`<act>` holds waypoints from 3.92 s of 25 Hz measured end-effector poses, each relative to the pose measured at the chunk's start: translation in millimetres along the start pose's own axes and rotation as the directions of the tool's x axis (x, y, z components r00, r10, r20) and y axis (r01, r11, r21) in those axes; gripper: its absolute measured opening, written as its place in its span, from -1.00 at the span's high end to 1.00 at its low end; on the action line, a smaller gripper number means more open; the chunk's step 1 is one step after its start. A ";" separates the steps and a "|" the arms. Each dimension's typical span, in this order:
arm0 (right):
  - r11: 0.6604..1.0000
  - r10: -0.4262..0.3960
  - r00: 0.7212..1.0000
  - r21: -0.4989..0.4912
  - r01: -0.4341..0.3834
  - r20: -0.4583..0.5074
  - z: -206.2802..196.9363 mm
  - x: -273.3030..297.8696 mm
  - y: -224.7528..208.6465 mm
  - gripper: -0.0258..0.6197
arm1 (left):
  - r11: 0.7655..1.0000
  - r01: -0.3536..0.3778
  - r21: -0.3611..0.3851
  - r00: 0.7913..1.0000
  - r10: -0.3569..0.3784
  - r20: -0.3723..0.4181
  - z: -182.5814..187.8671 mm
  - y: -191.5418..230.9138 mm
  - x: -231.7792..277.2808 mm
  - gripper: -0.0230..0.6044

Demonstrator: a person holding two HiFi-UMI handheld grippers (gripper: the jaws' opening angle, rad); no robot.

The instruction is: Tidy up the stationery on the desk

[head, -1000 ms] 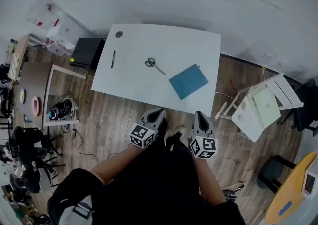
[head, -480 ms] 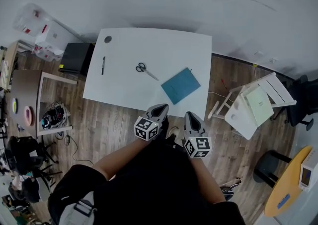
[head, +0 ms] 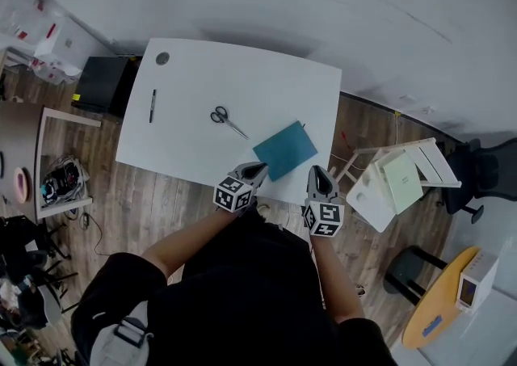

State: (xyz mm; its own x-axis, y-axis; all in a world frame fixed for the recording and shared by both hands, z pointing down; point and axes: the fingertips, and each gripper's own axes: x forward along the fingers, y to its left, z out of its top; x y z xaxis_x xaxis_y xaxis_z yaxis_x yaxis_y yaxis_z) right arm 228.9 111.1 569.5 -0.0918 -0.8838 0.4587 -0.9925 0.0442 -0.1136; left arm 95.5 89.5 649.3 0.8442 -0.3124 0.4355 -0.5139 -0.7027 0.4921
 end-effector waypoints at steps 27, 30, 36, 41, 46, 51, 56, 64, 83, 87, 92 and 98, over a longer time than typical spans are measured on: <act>0.925 0.282 0.793 -0.067 -0.374 -0.540 -137.0 160.5 -71.4 0.54 | 0.930 -0.199 -0.308 0.956 0.116 -0.269 -92.7 44.6 69.7 0.38; 0.921 0.282 0.782 -0.070 -0.382 -0.555 -145.0 160.2 -71.4 0.53 | 0.937 -0.228 -0.265 0.934 0.134 -0.330 -101.5 46.2 73.1 0.38; 0.933 0.286 0.800 -0.036 -0.357 -0.527 -149.1 156.0 -75.7 0.53 | 0.929 -0.268 -0.257 0.924 0.172 -0.341 -104.8 45.3 75.5 0.39; 0.949 0.280 0.819 0.017 -0.314 -0.501 -149.5 149.7 -78.4 0.53 | 0.928 -0.283 -0.243 0.918 0.189 -0.349 -99.0 51.7 77.2 0.39; 0.969 0.234 0.838 0.047 -0.242 -0.494 -165.8 117.8 -82.4 0.53 | 0.934 -0.286 -0.215 0.916 0.200 -0.347 -90.9 57.1 81.7 0.39; 0.979 0.203 0.837 0.120 -0.164 -0.508 -186.5 82.4 -76.3 0.53 | 0.952 -0.263 -0.154 0.917 0.197 -0.347 -69.8 70.1 99.1 0.39; 0.977 0.202 0.838 0.166 -0.135 -0.507 -202.2 59.6 -61.0 0.53 | 0.972 -0.223 -0.080 0.916 0.180 -0.358 -49.7 78.8 123.2 0.39; 0.970 0.229 0.834 0.186 -0.155 -0.503 -189.3 64.3 -76.2 0.47 | 0.985 -0.161 -0.054 0.919 0.130 -0.373 -51.2 72.7 128.1 0.38; 0.897 0.320 0.737 -0.059 -0.438 -0.595 -147.3 161.2 -79.5 0.47 | 0.954 -0.229 -0.192 0.914 0.143 -0.379 -73.1 54.5 88.3 0.38; 0.931 0.295 0.758 -0.004 -0.366 -0.582 -154.6 144.8 -82.7 0.47 | 0.963 -0.226 -0.145 0.905 0.152 -0.398 -64.5 65.1 95.2 0.38; 0.951 0.303 0.765 0.126 -0.283 -0.569 -179.3 100.0 -70.8 0.47 | 0.975 -0.207 -0.083 0.905 0.159 -0.396 -41.0 75.8 122.2 0.38; 0.957 0.282 0.779 0.111 -0.267 -0.560 -189.2 88.1 -52.9 0.46 | 0.986 -0.167 -0.020 0.907 0.145 -0.395 -13.1 83.1 162.5 0.38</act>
State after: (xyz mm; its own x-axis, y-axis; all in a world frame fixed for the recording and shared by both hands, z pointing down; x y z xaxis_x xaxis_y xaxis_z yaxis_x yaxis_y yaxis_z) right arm 258.2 119.0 782.6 -0.3965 -0.4153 0.8187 -0.9167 0.2268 -0.3290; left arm 187.9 -11.3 770.9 0.6308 -0.1326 0.7645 -0.6505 -0.6276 0.4279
